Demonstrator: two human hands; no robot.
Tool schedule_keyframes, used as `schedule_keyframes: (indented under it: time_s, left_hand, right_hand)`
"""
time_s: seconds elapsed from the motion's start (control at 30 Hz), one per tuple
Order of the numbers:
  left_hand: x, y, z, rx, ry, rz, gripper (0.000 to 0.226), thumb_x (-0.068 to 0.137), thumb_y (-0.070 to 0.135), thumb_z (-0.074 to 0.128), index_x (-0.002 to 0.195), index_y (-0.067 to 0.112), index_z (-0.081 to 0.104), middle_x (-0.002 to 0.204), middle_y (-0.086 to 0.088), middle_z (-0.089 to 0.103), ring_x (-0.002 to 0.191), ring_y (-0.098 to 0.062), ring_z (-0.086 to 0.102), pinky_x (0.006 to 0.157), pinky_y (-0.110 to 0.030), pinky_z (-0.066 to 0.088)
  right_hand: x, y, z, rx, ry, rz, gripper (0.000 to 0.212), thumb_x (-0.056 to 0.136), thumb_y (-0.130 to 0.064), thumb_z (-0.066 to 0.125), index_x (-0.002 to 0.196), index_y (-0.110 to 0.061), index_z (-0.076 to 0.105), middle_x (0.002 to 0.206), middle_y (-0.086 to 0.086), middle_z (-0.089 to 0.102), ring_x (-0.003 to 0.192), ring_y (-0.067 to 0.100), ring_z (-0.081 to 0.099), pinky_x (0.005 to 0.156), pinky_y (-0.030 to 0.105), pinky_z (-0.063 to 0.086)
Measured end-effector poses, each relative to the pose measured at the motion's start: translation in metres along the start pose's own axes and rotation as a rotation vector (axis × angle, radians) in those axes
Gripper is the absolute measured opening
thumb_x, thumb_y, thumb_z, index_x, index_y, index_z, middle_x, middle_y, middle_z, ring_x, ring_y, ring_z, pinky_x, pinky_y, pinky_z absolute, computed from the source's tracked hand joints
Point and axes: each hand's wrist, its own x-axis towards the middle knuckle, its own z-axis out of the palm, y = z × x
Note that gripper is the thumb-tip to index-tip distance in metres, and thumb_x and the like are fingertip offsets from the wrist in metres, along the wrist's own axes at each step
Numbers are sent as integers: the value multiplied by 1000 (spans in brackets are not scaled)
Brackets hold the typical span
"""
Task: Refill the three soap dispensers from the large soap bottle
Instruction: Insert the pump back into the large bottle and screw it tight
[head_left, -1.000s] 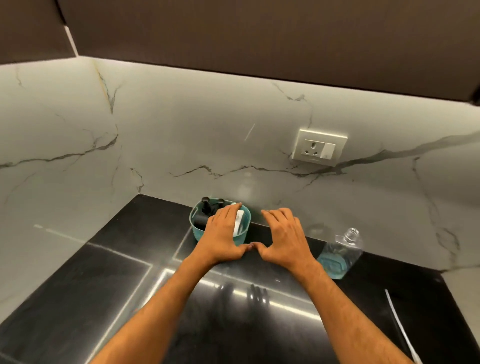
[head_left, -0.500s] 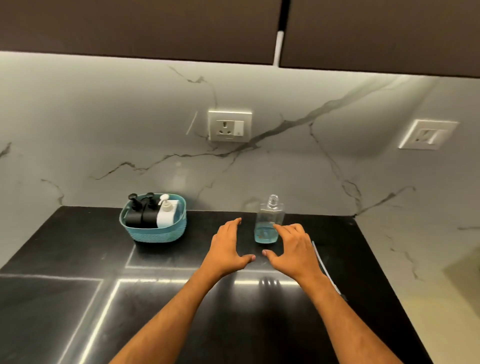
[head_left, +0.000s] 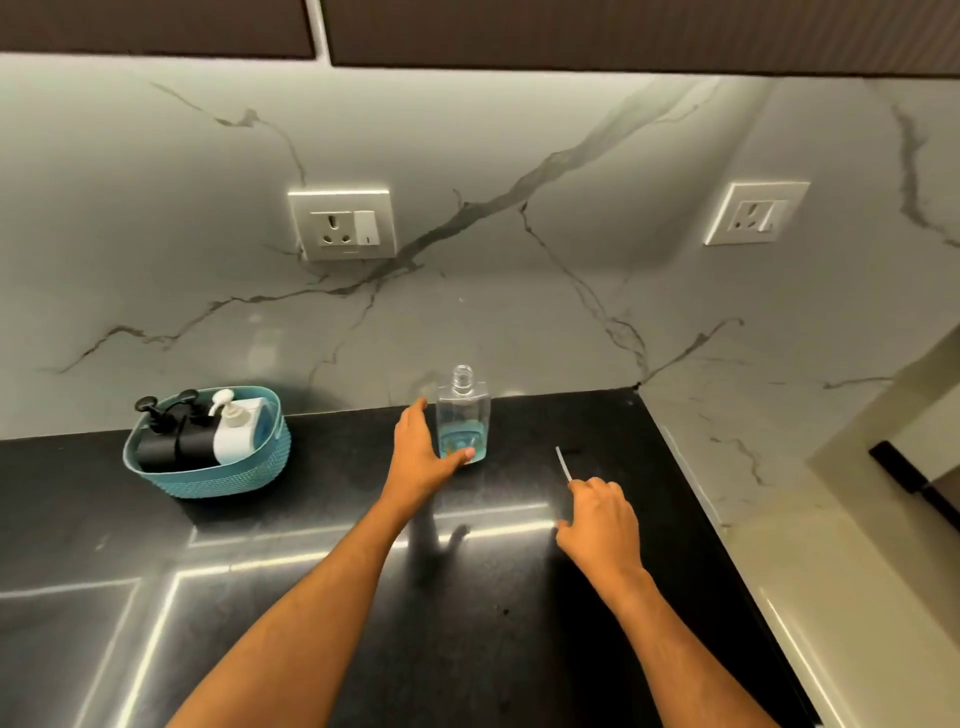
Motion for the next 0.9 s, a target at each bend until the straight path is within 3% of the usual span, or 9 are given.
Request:
schedule_keyframes:
  time_s: [0.1,0.3,0.57,0.67,0.73,0.8,0.9]
  left_hand:
    - [13,1,8,-61,24,-18,111,73,40,94,158,11,30,159,-10,39,148,-28,38,123,-46,35]
    - [32,3,22,-173,39,-43,103,72,31,96,155,15,35,154,-5,47,142,-26,48,117,-51,45]
    - [40,7,26,-149,114,-37,84,74,28,94,142,9,48,141,-10,52,131,-26,53,114,-43,47]
    - [41,5,23,-151,127,-30,76,72,30,95,133,11,55,131,-7,54,125,-25,56,110,-44,50]
    - [40,2,20,-159,141,-31,71,69,30,97,126,13,58,124,-2,55,121,-23,58,107,-45,53]
    - [36,0,18,-165,163,-22,67,67,28,98,120,16,59,121,-1,57,116,-20,59,103,-44,54]
    - [23,-4,14,-158,189,19,66,65,25,100,116,20,58,118,-1,59,111,-18,59,99,-38,54]
  right_hand:
    - [-2,7,6,-68,-27,76,36,84,-27,71,119,-19,64,111,1,61,101,20,55,80,30,52]
    - [-4,20,18,-34,-136,172,47,86,-26,72,129,-19,54,123,7,54,109,25,56,82,33,54]
    - [4,24,28,91,-123,156,44,87,-14,76,127,-14,57,120,10,58,106,26,65,84,29,56]
    - [11,22,26,173,-88,190,32,86,-17,80,112,-11,64,112,8,58,100,24,67,75,24,54]
    - [18,20,23,241,-43,214,24,83,-26,84,91,-12,65,98,4,58,87,21,66,61,17,42]
    - [25,18,22,301,13,236,34,80,-34,86,70,-15,60,82,2,61,69,14,62,50,14,34]
    - [32,9,12,397,98,215,40,80,-38,86,58,-16,61,64,-1,61,55,9,60,51,22,49]
